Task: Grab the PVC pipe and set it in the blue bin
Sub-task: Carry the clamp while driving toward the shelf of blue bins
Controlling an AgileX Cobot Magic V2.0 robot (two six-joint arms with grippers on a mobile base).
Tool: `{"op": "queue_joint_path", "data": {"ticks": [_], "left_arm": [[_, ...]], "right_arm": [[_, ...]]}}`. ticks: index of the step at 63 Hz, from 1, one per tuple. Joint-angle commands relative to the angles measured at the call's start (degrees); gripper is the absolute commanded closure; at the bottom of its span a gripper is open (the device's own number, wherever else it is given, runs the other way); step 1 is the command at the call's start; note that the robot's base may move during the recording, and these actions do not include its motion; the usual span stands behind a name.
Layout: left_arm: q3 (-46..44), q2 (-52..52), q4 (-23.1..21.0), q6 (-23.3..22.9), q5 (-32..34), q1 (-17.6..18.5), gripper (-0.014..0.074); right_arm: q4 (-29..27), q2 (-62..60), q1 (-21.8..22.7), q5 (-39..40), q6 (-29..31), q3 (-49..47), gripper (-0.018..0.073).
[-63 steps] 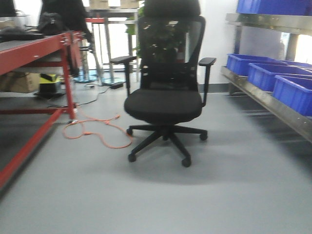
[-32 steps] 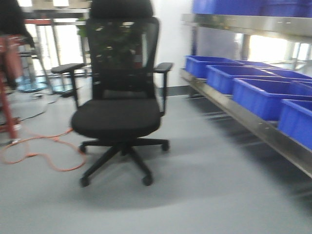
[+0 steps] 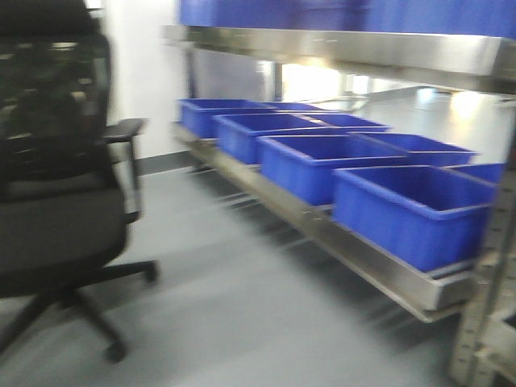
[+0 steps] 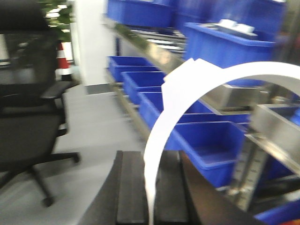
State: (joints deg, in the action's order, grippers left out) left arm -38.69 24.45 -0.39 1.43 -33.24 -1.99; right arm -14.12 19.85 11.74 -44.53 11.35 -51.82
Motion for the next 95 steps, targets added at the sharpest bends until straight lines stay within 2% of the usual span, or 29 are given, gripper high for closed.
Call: {"op": "queue_joint_path", "data": {"ticks": [1, 95], "left_arm": [[0.09, -0.30, -0.44, -0.56, 1.29, -0.18, 0.0707], [0.09, -0.30, -0.44, -0.56, 1.29, -0.18, 0.0707]], "right_arm": [[0.04, -0.09, 0.11, 1.48, 0.25, 0.15, 0.0727], [0.04, -0.09, 0.11, 1.48, 0.25, 0.15, 0.0727]]}}
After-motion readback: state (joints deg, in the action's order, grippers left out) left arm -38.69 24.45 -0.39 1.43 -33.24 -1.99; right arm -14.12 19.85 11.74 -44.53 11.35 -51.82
